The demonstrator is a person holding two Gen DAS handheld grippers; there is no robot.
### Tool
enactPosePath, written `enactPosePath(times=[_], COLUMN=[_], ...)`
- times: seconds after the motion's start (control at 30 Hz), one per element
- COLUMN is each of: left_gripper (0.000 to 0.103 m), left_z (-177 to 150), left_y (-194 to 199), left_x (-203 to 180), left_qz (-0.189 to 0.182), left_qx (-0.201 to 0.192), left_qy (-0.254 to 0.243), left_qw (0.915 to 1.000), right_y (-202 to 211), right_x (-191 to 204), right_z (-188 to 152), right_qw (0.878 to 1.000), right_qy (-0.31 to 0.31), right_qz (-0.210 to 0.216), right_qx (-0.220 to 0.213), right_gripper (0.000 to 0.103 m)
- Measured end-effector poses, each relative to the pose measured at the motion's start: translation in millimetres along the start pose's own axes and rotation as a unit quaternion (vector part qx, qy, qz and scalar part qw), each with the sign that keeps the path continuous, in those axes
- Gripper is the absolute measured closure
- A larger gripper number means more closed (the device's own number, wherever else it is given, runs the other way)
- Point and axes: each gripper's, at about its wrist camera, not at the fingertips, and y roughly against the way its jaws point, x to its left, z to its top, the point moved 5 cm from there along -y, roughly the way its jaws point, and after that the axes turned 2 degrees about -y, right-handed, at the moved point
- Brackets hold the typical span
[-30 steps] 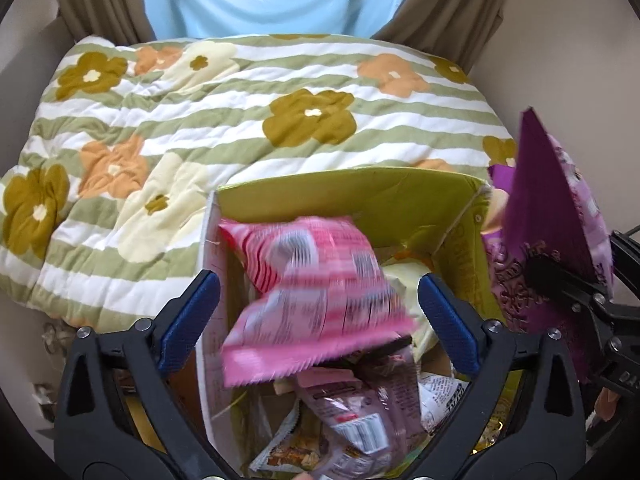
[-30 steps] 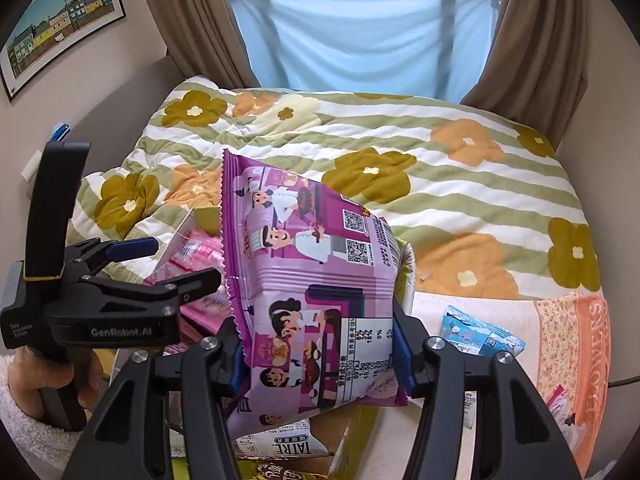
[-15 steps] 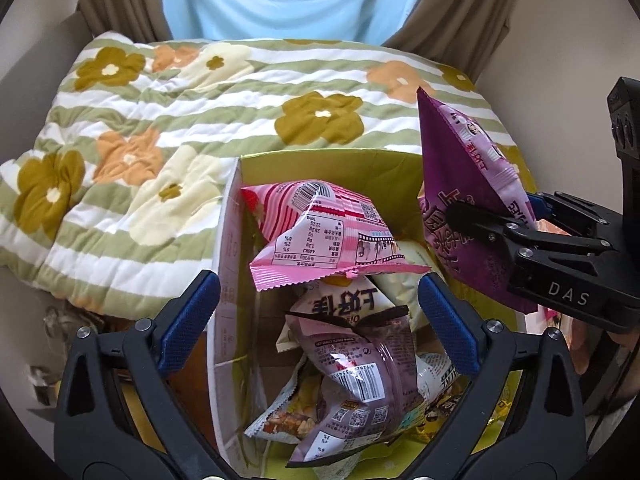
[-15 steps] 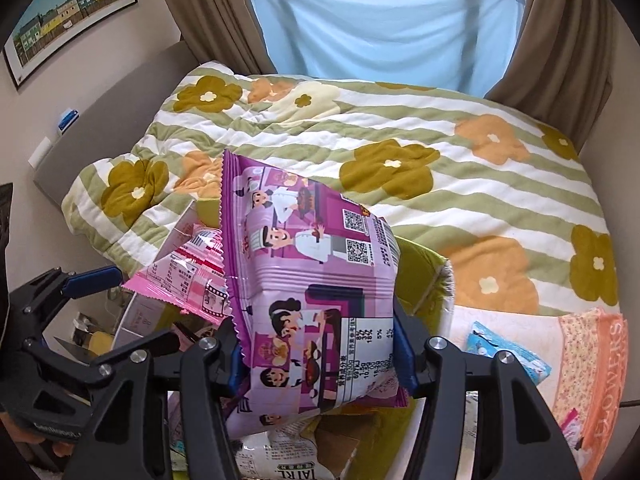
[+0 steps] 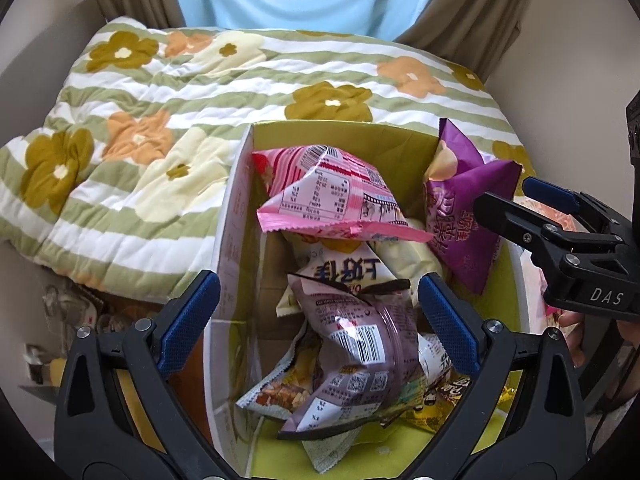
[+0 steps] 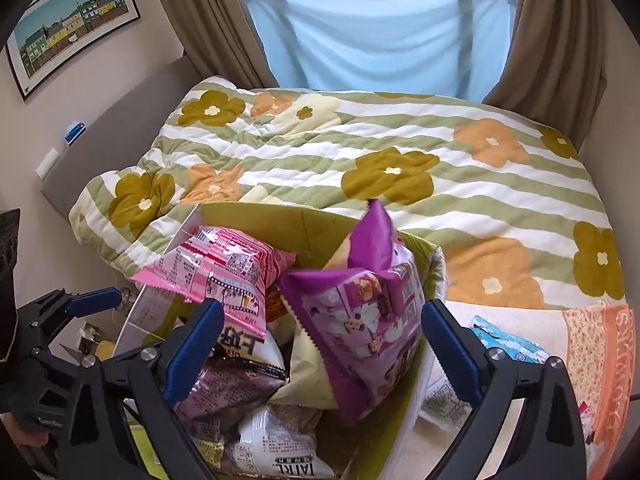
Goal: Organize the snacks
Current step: 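Carry both bags into the green box and open both tools, then move both tools back toward the pink bag and white pouch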
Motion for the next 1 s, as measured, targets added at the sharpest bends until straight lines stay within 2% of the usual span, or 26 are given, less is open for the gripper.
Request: enactPosePath(times=[0.37,0.57,0.8,1.0], left_gripper=[0.004,0.004,0.004,0.004], left_z=[-8,-13,-18,-21], left_y=[38,57,60,54], left_x=[-14,-25,-55,-103], left_qz=[-0.006,-0.023,-0.068,-0.093], left_qx=[-0.033,-0.053,-0.056,-0.049], left_qy=[-0.013,-0.029,-0.055,-0.084], left_qw=[0.9993,0.9979,0.9946,0.9909], right_y=[43,70,104,133], right_x=[4,2,-19,-61], right_z=[-13,-23,-43,-71], right_qw=[0.999,0.998,0.994,0.987], right_qy=[-0.015,-0.032,-0.066,-0.109], right_qz=[0.001,-0.014,-0.052,-0.083], right_qx=[-0.031,-0.055,-0.069,-0.083], right_gripper=[0.005,0.005,0.005,0.005])
